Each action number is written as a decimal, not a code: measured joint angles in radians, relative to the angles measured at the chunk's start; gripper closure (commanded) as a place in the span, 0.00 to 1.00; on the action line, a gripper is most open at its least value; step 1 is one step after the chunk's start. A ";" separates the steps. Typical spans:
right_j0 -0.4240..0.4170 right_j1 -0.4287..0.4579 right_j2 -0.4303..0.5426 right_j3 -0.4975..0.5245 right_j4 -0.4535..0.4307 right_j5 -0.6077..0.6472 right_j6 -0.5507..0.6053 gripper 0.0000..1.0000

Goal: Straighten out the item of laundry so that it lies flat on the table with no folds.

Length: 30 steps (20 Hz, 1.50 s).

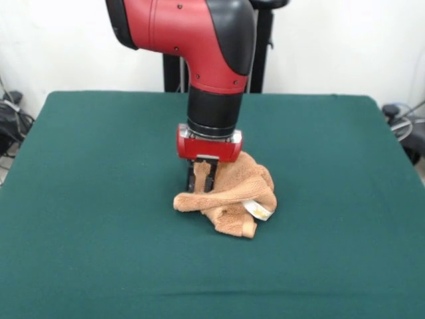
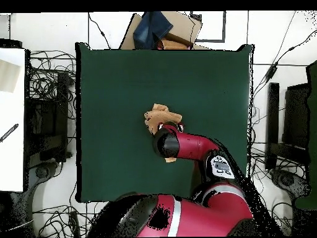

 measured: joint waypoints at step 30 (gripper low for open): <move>-0.045 -0.004 0.026 0.005 -0.019 0.000 0.000 0.00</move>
